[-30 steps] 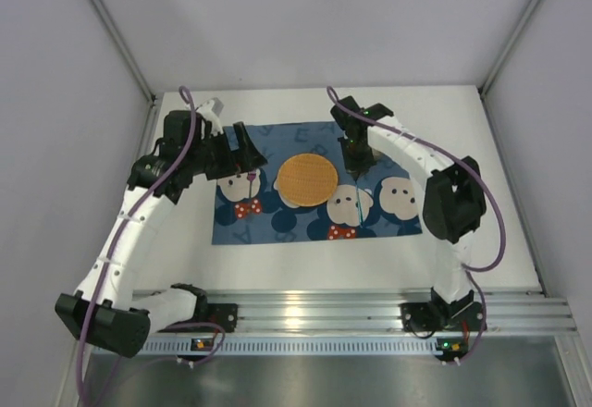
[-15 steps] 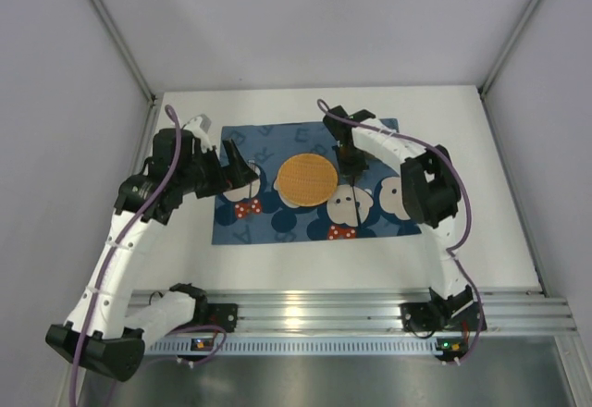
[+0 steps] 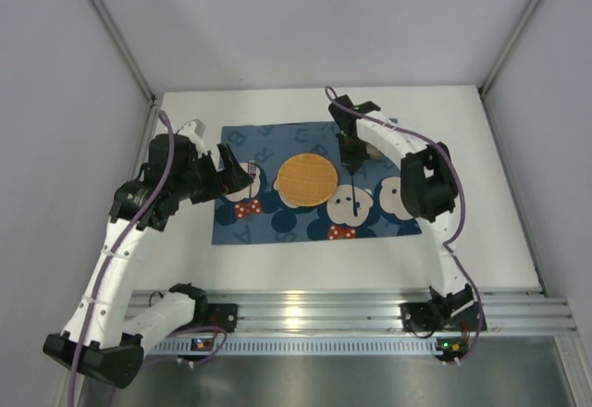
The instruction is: Set the dinner table for one person
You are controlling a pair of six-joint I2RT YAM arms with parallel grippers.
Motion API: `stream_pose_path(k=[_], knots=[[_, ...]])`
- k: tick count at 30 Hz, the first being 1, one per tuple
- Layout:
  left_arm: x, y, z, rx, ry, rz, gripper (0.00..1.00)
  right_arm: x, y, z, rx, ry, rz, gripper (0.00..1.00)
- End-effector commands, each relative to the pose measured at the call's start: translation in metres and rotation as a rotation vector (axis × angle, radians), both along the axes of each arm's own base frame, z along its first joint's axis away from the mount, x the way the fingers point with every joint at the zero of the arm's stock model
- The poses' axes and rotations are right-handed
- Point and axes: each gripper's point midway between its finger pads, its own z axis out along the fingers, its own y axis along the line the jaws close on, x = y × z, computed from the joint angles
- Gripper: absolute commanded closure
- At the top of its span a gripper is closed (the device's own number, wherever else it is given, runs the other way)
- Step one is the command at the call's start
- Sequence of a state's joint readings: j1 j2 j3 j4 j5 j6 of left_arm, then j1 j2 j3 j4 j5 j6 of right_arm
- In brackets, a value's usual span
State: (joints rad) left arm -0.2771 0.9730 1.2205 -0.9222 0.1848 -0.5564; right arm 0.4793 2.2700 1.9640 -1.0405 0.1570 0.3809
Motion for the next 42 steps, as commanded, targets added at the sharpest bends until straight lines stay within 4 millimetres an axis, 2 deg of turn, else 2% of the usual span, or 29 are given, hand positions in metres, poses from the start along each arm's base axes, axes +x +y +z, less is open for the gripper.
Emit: stream_pose_path(k=[1,6,10,17,21,24,25,27,28,29,30,31,32,33,35,36,37,38,39,40,41,42], knots=[[0.004,0.001,-0.004,0.003,0.018,0.021,0.02,0.009,0.005,-0.001,0.02,-0.014,-0.016,1.0],[0.009,-0.001,-0.006,0.001,0.015,0.016,0.02,0.009,0.0,-0.005,0.005,-0.009,-0.02,0.93],[0.015,-0.004,-0.008,0.0,0.02,0.008,0.02,0.012,0.0,0.005,0.016,-0.03,-0.026,0.87],[0.025,-0.009,-0.01,-0.002,0.021,-0.012,0.02,0.011,0.0,0.018,0.029,-0.05,-0.021,0.67],[0.032,-0.01,-0.006,0.012,0.015,-0.023,0.02,0.008,0.0,0.034,0.044,-0.075,-0.024,0.67],[0.038,-0.011,-0.003,0.029,0.009,-0.033,0.02,0.003,0.0,0.06,0.069,-0.119,-0.02,0.67],[0.041,-0.01,-0.002,0.037,0.004,-0.035,0.02,0.0,0.0,0.077,0.086,-0.148,-0.012,0.67],[0.05,-0.01,0.0,0.051,0.003,-0.033,0.02,-0.005,0.003,0.096,0.11,-0.178,0.013,0.67],[0.054,-0.01,0.002,0.058,0.0,-0.031,0.02,-0.01,0.002,0.114,0.131,-0.211,0.033,0.67],[0.057,-0.009,0.004,0.071,0.001,-0.023,0.02,-0.014,0.003,0.125,0.146,-0.228,0.048,0.67],[0.065,-0.01,0.012,0.075,-0.012,-0.022,0.02,-0.019,0.005,0.134,0.162,-0.239,0.068,0.67],[0.07,-0.009,0.015,0.089,-0.02,-0.026,0.02,-0.026,0.004,0.154,0.183,-0.278,0.085,0.67],[0.075,-0.009,0.03,0.092,-0.052,-0.025,0.02,-0.031,0.004,0.165,0.197,-0.299,0.098,0.67],[0.084,-0.008,0.028,0.115,-0.043,-0.016,0.02,-0.042,0.005,0.188,0.239,-0.342,0.121,0.67],[0.094,-0.006,0.037,0.145,-0.07,-0.015,0.02,-0.055,0.007,0.215,0.286,-0.41,0.171,0.65],[0.107,0.002,0.044,0.181,-0.1,0.034,0.02,-0.062,0.019,0.234,0.339,-0.471,0.215,0.63],[0.113,0.006,0.048,0.199,-0.123,0.052,0.02,-0.081,0.013,0.258,0.364,-0.55,0.248,0.61],[0.122,0.016,0.052,0.238,-0.16,0.099,0.02,-0.09,0.012,0.271,0.377,-0.607,0.258,0.53],[0.123,0.024,0.048,0.267,-0.181,0.127,0.02,-0.094,0.021,0.291,0.423,-0.713,0.283,0.49],[0.139,0.034,0.063,0.307,-0.296,0.182,0.03,-0.117,0.01,0.289,0.451,-0.758,0.298,0.44],[0.144,0.04,0.066,0.325,-0.355,0.206,0.02,-0.126,0.008,0.29,0.484,-0.802,0.307,0.01],[0.135,0.048,0.044,0.361,-0.372,0.212,0.03,-0.128,0.012,0.306,0.558,-0.914,0.314,0.0]])
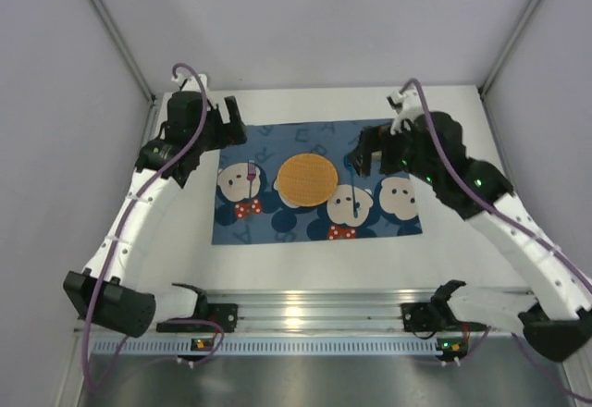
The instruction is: Set the dinner table for one person
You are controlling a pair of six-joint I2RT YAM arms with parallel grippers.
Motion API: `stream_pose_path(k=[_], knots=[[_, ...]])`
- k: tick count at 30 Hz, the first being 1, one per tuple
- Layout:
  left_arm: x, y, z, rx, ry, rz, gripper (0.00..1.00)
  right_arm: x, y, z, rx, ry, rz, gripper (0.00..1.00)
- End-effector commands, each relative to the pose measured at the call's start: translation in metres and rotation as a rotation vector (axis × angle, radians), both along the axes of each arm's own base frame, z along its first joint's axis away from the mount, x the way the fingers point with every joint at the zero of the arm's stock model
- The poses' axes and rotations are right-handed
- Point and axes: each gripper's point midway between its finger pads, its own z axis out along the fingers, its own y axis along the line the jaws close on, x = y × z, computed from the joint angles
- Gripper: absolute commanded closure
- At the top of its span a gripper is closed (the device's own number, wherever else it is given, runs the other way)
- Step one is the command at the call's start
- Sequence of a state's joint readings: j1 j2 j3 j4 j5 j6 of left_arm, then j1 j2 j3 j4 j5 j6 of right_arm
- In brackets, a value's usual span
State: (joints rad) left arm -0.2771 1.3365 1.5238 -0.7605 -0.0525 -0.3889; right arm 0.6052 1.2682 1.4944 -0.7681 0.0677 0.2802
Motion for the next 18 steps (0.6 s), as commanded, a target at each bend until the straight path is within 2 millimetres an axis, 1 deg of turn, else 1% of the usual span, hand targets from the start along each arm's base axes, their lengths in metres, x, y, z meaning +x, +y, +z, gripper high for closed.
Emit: stream_pose_path(k=[1,2,3,4,5,6,7,8,9,10,11,12,14,15,16,17,18], knots=[[0.026,0.043,0.035,0.158,-0.385,0.148,0.03,-0.031,-0.003,0.01,0.16,-0.25,0.073,0.0],[0.014,0.052,-0.002,0.209,-0.387,0.154,0.04,-0.034,-0.004,0.019,0.214,-0.338,0.084,0.0],[0.015,0.058,-0.003,0.23,-0.463,0.175,0.03,-0.044,-0.007,0.012,0.229,-0.364,0.108,0.0],[0.013,0.065,-0.009,0.277,-0.518,0.185,0.02,-0.06,-0.019,-0.002,0.241,-0.395,0.11,0.0],[0.015,0.067,0.006,0.262,-0.649,0.207,0.02,-0.066,-0.023,-0.002,0.26,-0.417,0.108,0.0],[0.007,0.068,-0.036,0.288,-0.611,0.186,0.02,-0.074,-0.028,-0.004,0.278,-0.431,0.106,0.0],[0.006,0.068,-0.043,0.335,-0.636,0.16,0.02,-0.084,-0.037,-0.006,0.308,-0.448,0.093,0.0],[0.004,0.064,-0.075,0.366,-0.583,0.099,0.02,-0.089,-0.042,-0.009,0.31,-0.447,0.083,0.0],[0.007,0.065,-0.103,0.41,-0.521,0.064,0.02,-0.093,-0.045,-0.012,0.312,-0.45,0.081,0.0],[0.006,0.068,-0.122,0.462,-0.483,0.049,0.02,-0.099,-0.051,-0.009,0.322,-0.474,0.078,0.0],[0.004,0.075,-0.144,0.481,-0.458,0.065,0.02,-0.102,-0.053,-0.012,0.31,-0.471,0.08,0.0],[0.005,0.088,-0.165,0.493,-0.407,0.096,0.01,-0.105,-0.056,-0.007,0.315,-0.488,0.081,0.0],[0.003,0.099,-0.189,0.422,-0.372,0.146,0.02,-0.107,-0.059,-0.009,0.283,-0.492,0.089,0.0],[0.009,0.108,-0.193,0.387,-0.384,0.169,0.02,-0.108,-0.059,-0.005,0.277,-0.495,0.095,0.0],[0.011,0.111,-0.197,0.359,-0.385,0.18,0.03,-0.108,-0.059,-0.005,0.256,-0.497,0.104,0.0],[0.015,0.116,-0.207,0.33,-0.365,0.195,0.03,-0.108,-0.059,-0.008,0.238,-0.485,0.114,0.0],[0.02,0.113,-0.205,0.309,-0.388,0.176,0.03,-0.107,-0.056,-0.008,0.228,-0.475,0.126,0.0]])
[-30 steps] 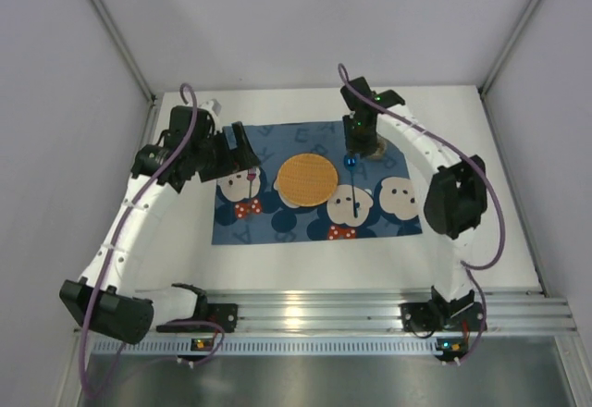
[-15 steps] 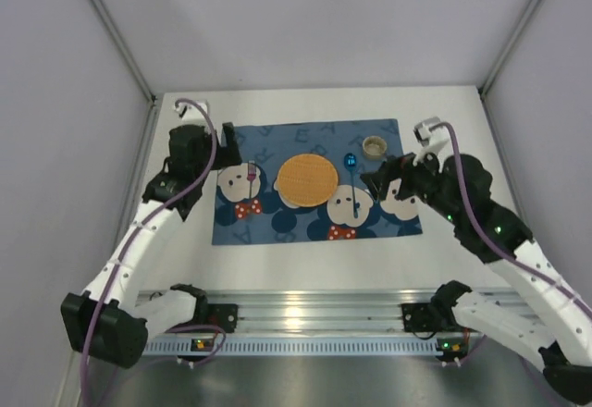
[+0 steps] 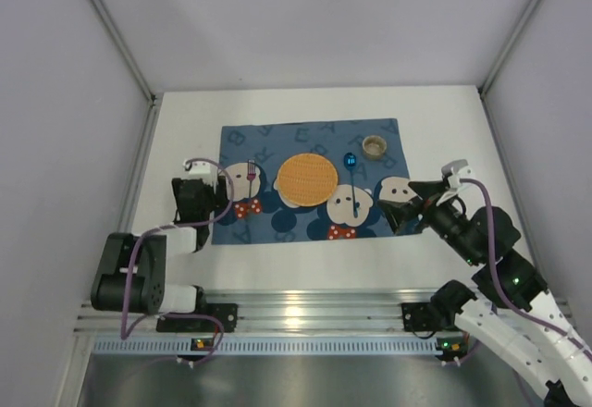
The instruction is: Set the dinner table for one person
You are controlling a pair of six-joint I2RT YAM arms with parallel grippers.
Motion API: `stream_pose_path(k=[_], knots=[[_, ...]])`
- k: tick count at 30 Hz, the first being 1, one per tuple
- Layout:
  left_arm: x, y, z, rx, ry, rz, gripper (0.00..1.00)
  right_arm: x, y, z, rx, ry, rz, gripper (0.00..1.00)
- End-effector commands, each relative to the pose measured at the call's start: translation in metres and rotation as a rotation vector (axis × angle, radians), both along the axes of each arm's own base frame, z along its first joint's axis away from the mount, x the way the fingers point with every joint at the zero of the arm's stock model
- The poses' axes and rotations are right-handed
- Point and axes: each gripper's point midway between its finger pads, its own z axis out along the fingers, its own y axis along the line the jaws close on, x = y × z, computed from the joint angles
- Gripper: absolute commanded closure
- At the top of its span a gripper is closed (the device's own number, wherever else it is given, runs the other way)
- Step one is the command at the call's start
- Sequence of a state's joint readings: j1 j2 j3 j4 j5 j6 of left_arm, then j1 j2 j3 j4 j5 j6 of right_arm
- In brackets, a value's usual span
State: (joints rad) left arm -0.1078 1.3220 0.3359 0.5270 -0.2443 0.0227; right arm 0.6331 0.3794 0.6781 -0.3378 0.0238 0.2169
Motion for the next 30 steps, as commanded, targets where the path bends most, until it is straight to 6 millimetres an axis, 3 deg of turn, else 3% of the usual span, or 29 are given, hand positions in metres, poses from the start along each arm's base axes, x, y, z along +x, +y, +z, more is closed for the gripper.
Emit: stream_pose_path(k=[1,3,5,6,10,13,14,17,22,23,24,25,26,30], knots=[[0.043,-0.002,0.048,-0.111,-0.272,-0.026,0.03,0.0,0.004,0.017,-0.039,-0.04,0.028,0.0],[0.057,0.005,0.039,-0.141,-0.232,0.0,0.02,0.004,0.007,0.011,-0.055,-0.007,0.028,0.0],[0.068,-0.003,0.025,-0.166,-0.208,-0.047,0.01,0.007,0.01,0.008,-0.05,0.025,0.026,0.0],[0.069,-0.004,0.028,-0.165,-0.226,-0.052,0.02,0.009,0.012,0.006,-0.052,0.043,0.027,0.0],[0.062,-0.007,0.028,-0.167,-0.211,-0.07,0.02,0.015,0.019,0.001,-0.034,0.096,0.022,0.0],[0.048,-0.007,0.035,-0.158,-0.348,-0.088,0.03,0.018,0.021,-0.004,-0.02,0.115,0.016,0.0],[0.046,0.007,0.03,-0.156,-0.328,-0.034,0.02,0.019,0.021,-0.004,-0.018,0.112,0.012,0.0],[0.05,0.012,0.03,-0.135,-0.31,0.006,0.02,0.027,0.019,-0.005,-0.039,0.078,-0.014,0.0],[0.048,0.011,0.031,-0.134,-0.31,0.005,0.02,0.065,-0.007,0.002,-0.101,0.053,-0.243,0.0],[0.048,0.011,0.03,-0.134,-0.31,0.005,0.02,0.069,-0.021,-0.015,-0.134,0.15,-0.325,0.0],[0.048,0.011,0.03,-0.134,-0.31,0.005,0.02,0.088,-0.021,-0.008,-0.13,0.222,-0.381,0.0],[0.048,0.012,0.031,-0.134,-0.311,0.004,0.02,0.104,-0.035,-0.016,-0.151,0.305,-0.426,0.0],[0.048,0.011,0.03,-0.134,-0.31,0.005,0.02,0.121,-0.024,-0.027,-0.179,0.428,-0.384,0.0],[0.048,0.012,0.031,-0.133,-0.311,0.006,0.02,0.165,-0.035,-0.031,-0.094,0.56,-0.513,0.0]])
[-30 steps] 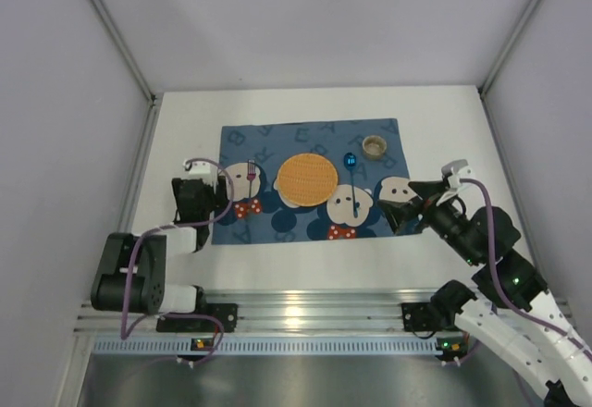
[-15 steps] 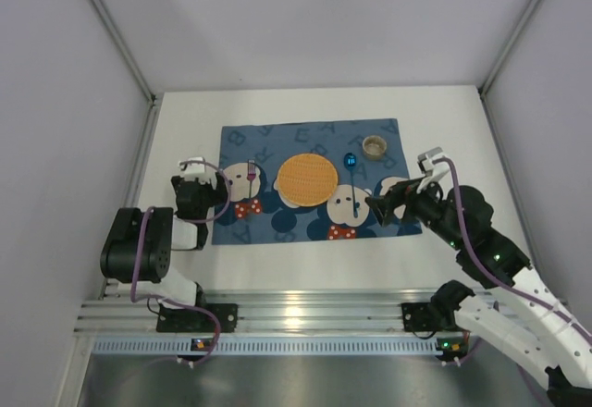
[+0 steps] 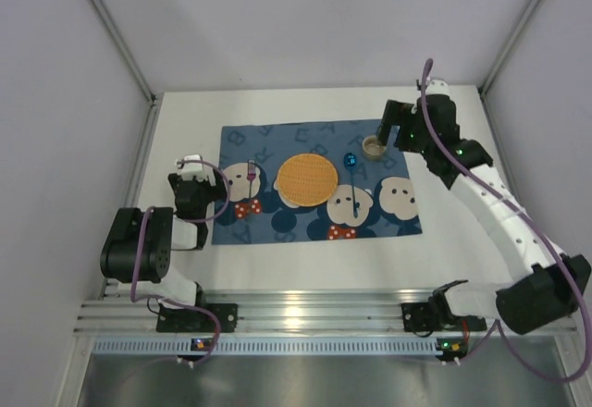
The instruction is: Set the dinner table for one person
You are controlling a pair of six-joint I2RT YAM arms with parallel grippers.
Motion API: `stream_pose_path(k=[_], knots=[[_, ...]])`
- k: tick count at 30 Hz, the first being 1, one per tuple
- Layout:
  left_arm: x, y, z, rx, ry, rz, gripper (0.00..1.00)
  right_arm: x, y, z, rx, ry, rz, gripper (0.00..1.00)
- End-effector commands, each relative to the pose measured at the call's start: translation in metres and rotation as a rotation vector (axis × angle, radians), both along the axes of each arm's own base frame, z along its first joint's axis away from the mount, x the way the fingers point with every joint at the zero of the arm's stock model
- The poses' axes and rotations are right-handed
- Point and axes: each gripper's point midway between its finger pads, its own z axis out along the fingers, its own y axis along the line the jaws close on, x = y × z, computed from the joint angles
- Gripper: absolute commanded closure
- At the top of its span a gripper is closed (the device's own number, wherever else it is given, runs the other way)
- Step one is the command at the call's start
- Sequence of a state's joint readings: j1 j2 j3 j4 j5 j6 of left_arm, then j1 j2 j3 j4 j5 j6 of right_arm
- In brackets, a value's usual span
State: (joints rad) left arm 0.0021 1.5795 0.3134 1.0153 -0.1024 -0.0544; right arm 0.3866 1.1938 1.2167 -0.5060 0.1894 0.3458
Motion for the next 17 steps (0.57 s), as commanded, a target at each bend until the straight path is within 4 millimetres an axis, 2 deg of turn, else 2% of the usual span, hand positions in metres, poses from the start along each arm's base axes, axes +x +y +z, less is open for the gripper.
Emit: stream_pose_path(k=[1,4,6,11,13,15,17], knots=[[0.008,0.002,0.024,-0.002,-0.096,0.01,0.01,0.011,-0.01,-0.011,0.059,0.109,-0.099,0.0],[0.008,0.001,0.024,-0.002,-0.096,0.008,0.02,0.02,-0.002,0.008,0.11,0.035,-0.083,0.0],[0.007,0.001,0.023,-0.002,-0.096,0.008,0.02,0.015,-0.017,0.011,0.107,0.013,-0.167,0.0],[0.007,0.001,0.023,-0.003,-0.095,0.007,0.02,-0.013,-0.049,0.007,0.011,-0.057,-0.213,0.0],[0.007,0.002,0.023,-0.002,-0.095,0.01,0.02,-0.021,-0.056,0.009,-0.005,-0.079,-0.215,0.0],[0.007,0.002,0.023,-0.002,-0.096,0.01,0.01,-0.031,-0.055,0.003,0.004,-0.073,-0.183,0.0],[0.007,0.001,0.022,-0.002,-0.093,0.008,0.01,-0.038,-0.067,-0.009,-0.03,-0.049,-0.228,0.0]])
